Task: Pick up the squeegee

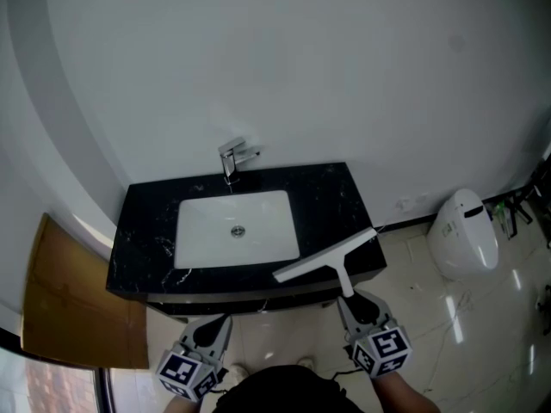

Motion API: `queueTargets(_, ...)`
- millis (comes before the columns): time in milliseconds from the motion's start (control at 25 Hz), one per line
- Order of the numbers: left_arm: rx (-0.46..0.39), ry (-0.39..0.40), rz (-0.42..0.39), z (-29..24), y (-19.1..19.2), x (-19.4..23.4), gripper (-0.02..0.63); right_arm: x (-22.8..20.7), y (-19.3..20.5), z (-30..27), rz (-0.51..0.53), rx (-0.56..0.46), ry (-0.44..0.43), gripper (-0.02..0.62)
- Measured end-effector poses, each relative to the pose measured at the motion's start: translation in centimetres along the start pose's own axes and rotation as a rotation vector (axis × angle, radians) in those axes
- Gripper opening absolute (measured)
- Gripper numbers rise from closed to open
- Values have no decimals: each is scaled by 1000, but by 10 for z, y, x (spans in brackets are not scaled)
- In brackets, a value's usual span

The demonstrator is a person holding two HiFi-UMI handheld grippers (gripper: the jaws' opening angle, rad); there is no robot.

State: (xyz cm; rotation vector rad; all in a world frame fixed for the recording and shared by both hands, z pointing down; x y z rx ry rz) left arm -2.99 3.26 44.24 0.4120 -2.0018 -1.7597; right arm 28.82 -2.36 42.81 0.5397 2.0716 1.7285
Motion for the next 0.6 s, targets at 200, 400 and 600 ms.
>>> queueTargets(200,1,2,-3,0,0,0,3,0,0,1,-5,9,15,97)
queueTargets(400,1,1,-3,0,0,0,3,0,-1,1,-8,11,14,97)
queueTargets(600,4,1,-3,-1,-1,0,3,0,-2,1,-5,9,20,97)
Point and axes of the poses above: the fingertips, and each gripper's own axes: z backward along the fingers, x to its left, y out of its underside, the point moved 8 cm from there along z, backward along the fingers, and after that the axes turned 7 degrees about -x, right-handed, at the moved point
